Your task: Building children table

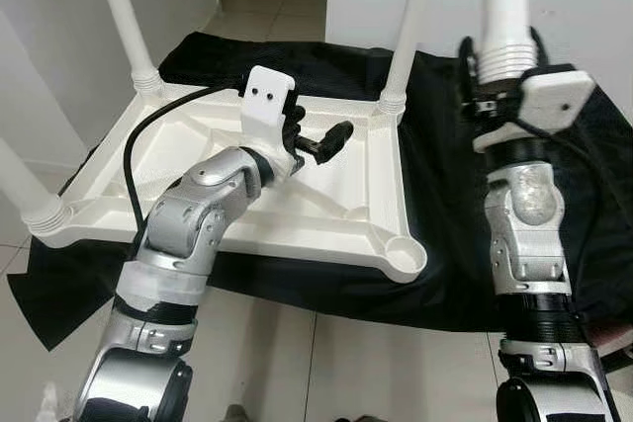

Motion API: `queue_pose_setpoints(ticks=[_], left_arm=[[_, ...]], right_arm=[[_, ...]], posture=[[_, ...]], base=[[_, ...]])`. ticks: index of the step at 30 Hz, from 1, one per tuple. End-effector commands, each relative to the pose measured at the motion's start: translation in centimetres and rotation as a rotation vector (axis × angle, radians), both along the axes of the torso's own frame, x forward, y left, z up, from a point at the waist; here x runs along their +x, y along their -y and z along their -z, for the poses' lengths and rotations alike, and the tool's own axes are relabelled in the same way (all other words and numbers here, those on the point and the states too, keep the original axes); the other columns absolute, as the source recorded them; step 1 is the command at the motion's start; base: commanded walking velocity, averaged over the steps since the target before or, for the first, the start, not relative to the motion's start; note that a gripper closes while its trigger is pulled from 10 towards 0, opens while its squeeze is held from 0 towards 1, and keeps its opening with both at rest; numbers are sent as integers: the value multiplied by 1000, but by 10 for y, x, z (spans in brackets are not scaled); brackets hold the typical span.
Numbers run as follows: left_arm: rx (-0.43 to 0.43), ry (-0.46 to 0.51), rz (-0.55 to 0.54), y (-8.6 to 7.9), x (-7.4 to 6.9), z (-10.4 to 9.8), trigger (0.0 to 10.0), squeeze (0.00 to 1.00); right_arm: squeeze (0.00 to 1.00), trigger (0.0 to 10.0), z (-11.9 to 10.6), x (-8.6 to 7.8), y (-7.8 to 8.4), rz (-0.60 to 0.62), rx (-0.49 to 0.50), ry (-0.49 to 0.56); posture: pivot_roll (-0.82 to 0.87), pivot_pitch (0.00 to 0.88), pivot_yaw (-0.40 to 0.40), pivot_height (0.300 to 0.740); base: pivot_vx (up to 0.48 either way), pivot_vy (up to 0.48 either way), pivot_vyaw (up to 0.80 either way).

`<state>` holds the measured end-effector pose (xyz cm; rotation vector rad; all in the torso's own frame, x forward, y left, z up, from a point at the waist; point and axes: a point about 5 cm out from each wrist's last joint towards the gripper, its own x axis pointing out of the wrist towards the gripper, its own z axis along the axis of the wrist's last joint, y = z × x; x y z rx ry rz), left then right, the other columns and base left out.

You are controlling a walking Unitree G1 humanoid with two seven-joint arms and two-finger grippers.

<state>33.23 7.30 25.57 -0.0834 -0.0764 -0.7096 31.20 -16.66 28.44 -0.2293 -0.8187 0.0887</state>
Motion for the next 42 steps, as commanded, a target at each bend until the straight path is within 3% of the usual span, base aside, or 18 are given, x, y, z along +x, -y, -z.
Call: queue_pose_setpoints(ticks=[1,3,8,9,10,11,18,19,20,21,28,33,37,42], left_arm=[[-44,24,87,3,-1,-8,10000,0],[-102,24,134,3,-1,-15,10000,0],[-137,21,162,3,-1,-18,10000,0],[-174,12,223,1,-2,-21,10000,216],[-200,9,267,-1,-3,-23,10000,216],[-241,-5,316,-3,-4,-25,10000,1000],[-316,-11,441,-8,-5,-35,10000,1000],[-356,-28,469,-10,-4,-40,10000,608],[-384,-40,487,-11,-3,-42,10000,608],[-414,-46,515,-11,-3,-46,10000,0],[-451,-86,609,-9,-5,-48,10000,0],[-385,-145,652,5,-7,-37,10000,0],[-323,-199,602,15,-1,-27,10000,0],[-333,-249,587,18,4,-30,10000,0]], right_arm=[[0,10000,-11,-5,-5,-24,-30,69],[0,10000,-6,-5,-8,-42,-59,62],[0,10000,-3,-5,-9,-54,-74,52],[0,10000,2,-6,-10,-68,-86,37],[0,10000,6,-6,-11,-78,-95,26],[0,10000,10,-8,-12,-89,-109,12],[0,10000,30,-10,-14,-132,-157,-57],[0,10000,36,-10,-14,-139,-163,-78],[0,10000,40,-10,-15,-142,-167,-91],[0,10000,44,-10,-16,-145,-173,-100],[0,10000,54,-11,-26,-186,-200,-134],[0,10000,64,-14,-41,-253,-229,-166],[0,10000,69,-15,-48,-258,-283,-171],[0,10000,75,-17,-53,-263,-330,-176]], posture=[[-44,0,-22,740],[-40,0,-27,740],[-33,0,-31,740],[-31,0,-35,740],[-30,0,-36,740],[-31,0,-38,740],[-39,0,-37,740],[-46,0,-31,740],[-46,0,-31,740],[-47,0,-29,740],[-54,0,-21,740],[-55,0,-13,740],[-55,0,-13,740],[-56,0,-11,740]], base=[[0,0,0],[0,0,0],[0,0,0],[0,0,0],[0,0,0],[0,0,0],[0,0,0],[0,0,0],[0,0,0],[0,0,0],[0,0,0],[0,0,0],[0,0,0],[0,0,0]])
